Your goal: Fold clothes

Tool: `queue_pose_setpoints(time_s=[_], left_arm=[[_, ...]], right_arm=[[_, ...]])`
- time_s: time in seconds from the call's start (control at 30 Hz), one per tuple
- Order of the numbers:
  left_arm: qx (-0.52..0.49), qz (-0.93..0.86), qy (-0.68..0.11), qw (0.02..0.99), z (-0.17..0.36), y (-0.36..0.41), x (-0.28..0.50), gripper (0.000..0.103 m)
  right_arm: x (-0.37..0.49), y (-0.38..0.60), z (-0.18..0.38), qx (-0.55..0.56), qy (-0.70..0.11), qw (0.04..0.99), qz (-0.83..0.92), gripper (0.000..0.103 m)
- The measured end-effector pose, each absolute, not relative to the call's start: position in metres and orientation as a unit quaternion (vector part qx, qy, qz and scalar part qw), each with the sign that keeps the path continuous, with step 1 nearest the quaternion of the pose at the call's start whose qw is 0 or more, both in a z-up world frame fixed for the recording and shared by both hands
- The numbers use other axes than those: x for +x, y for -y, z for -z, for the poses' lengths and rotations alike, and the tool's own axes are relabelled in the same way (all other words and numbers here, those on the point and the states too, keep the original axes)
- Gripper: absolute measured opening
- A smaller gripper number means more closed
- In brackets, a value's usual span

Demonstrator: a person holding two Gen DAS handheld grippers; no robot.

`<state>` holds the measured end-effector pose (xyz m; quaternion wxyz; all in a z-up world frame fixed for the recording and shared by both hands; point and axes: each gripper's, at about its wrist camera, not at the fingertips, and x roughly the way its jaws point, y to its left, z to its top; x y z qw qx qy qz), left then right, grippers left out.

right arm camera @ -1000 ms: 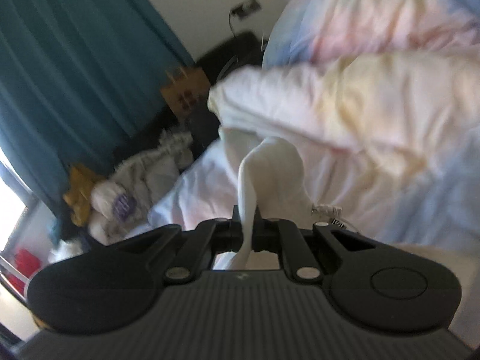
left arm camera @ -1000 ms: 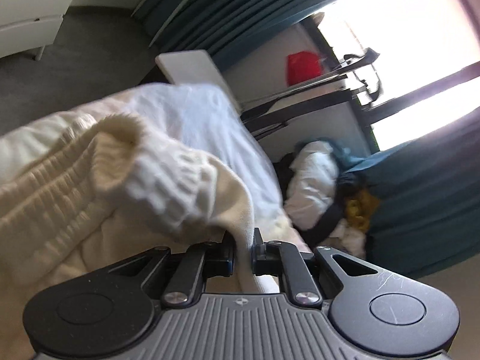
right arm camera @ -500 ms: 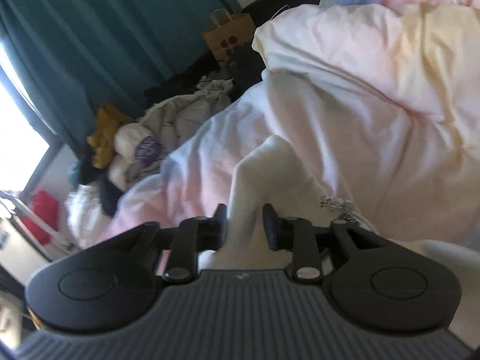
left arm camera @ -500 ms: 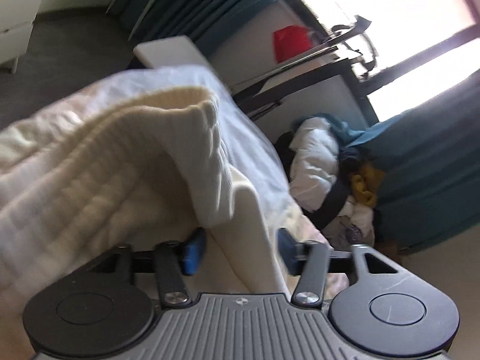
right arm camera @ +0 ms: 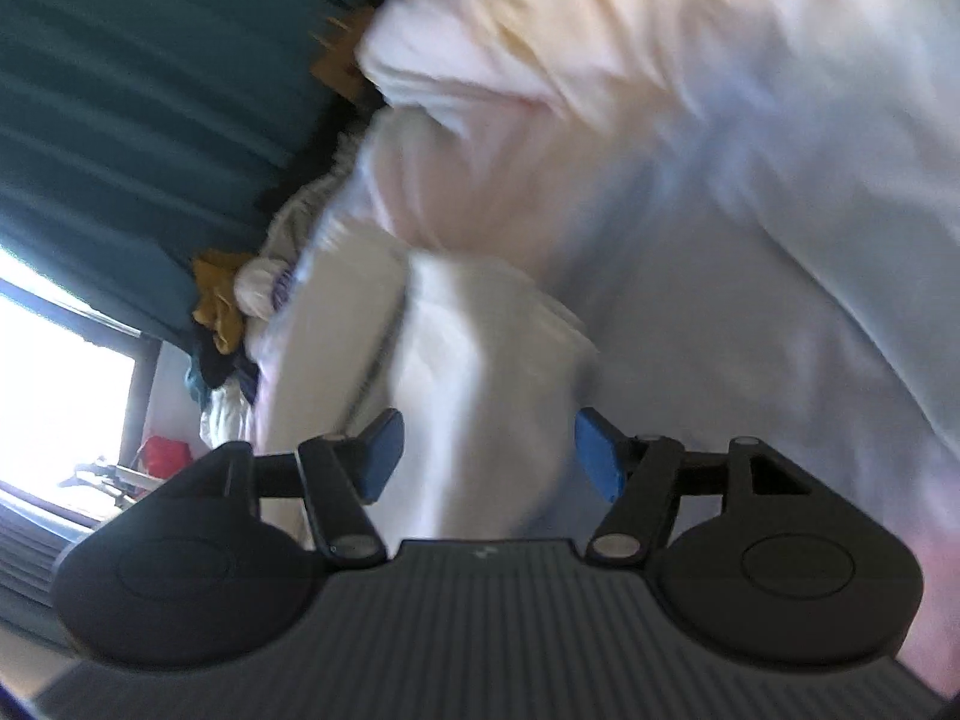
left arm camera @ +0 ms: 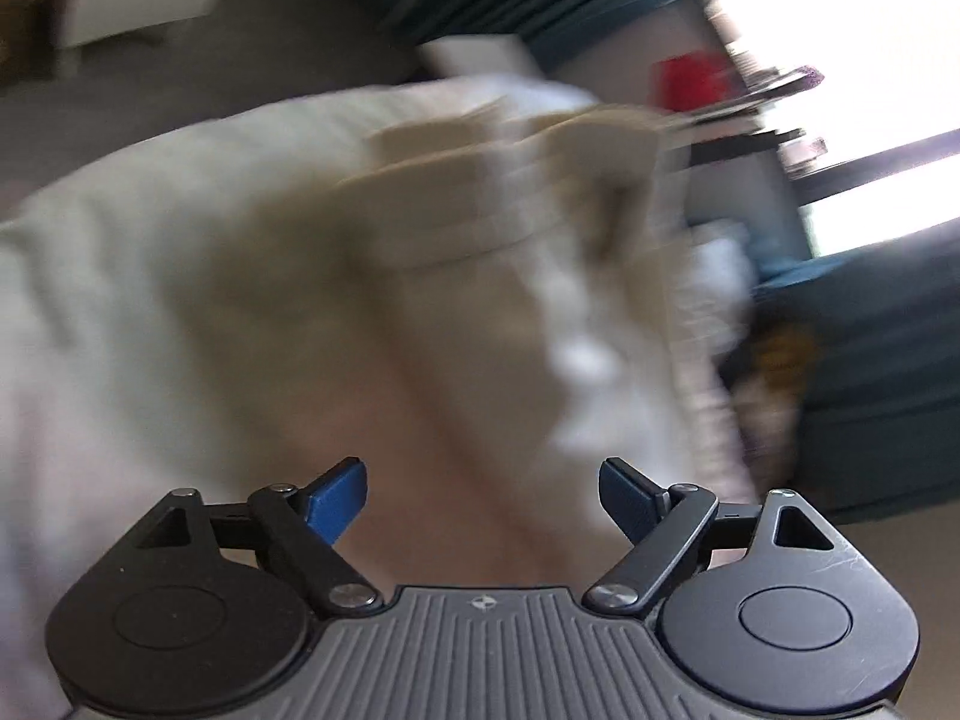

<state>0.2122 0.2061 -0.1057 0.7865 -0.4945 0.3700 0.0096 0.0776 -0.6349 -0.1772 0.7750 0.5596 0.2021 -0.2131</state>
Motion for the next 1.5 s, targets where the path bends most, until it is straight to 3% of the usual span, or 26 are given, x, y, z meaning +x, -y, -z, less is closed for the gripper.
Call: queue_pose_setpoints(time_s=[0.17, 0.27, 0.3, 0.33, 0.37, 0.43, 0.5, 0.53, 0.73, 0.97, 1.17, 1.37, 1.5], left_arm=[[-0.524, -0.026, -0.382, 0.761, 0.133, -0.210, 0.227, 0.086], [-0.521, -0.030, -0.369, 0.769, 0.123, -0.210, 0.233, 0.085], [-0.520, -0.031, -0.365, 0.772, 0.119, -0.210, 0.234, 0.079], [-0.518, -0.033, -0.361, 0.775, 0.115, -0.209, 0.236, 0.063], [-0.516, -0.034, -0.357, 0.778, 0.111, -0.209, 0.237, 0.054], [-0.513, -0.037, -0.348, 0.784, 0.104, -0.209, 0.240, 0.026], [-0.509, -0.040, -0.339, 0.790, 0.096, -0.209, 0.243, 0.013], [-0.507, -0.041, -0.335, 0.793, 0.092, -0.209, 0.244, 0.011], [-0.493, -0.051, -0.310, 0.811, 0.064, -0.211, 0.246, 0.009], [-0.490, -0.087, -0.287, 0.818, 0.021, -0.283, 0.188, 0.009], [-0.503, -0.090, -0.327, 0.795, 0.057, -0.338, 0.117, 0.010], [-0.524, -0.045, -0.321, 0.787, 0.111, -0.353, 0.094, 0.015], [-0.508, -0.014, -0.329, 0.796, 0.114, -0.357, 0.085, 0.028]], right_arm=[[0.089, 0.627, 0.208, 0.595, -0.209, 0.757, 0.168, 0.066], [0.111, 0.621, 0.214, 0.584, -0.198, 0.771, 0.159, 0.066], [0.119, 0.619, 0.213, 0.572, -0.197, 0.779, 0.164, 0.066], [0.125, 0.617, 0.210, 0.557, -0.195, 0.788, 0.172, 0.066], [0.131, 0.615, 0.207, 0.543, -0.194, 0.797, 0.181, 0.063], [0.136, 0.613, 0.200, 0.524, -0.192, 0.805, 0.201, 0.045], [0.135, 0.611, 0.195, 0.516, -0.183, 0.808, 0.219, 0.023], [0.135, 0.609, 0.192, 0.512, -0.179, 0.809, 0.227, 0.020], [0.113, 0.581, 0.156, 0.478, -0.127, 0.838, 0.229, 0.014], [0.082, 0.551, 0.137, 0.522, -0.119, 0.816, 0.218, 0.013], [0.029, 0.536, 0.175, 0.620, -0.155, 0.727, 0.251, 0.013], [0.017, 0.542, 0.207, 0.632, -0.173, 0.714, 0.248, 0.013], [0.023, 0.542, 0.207, 0.611, -0.183, 0.730, 0.248, 0.013]])
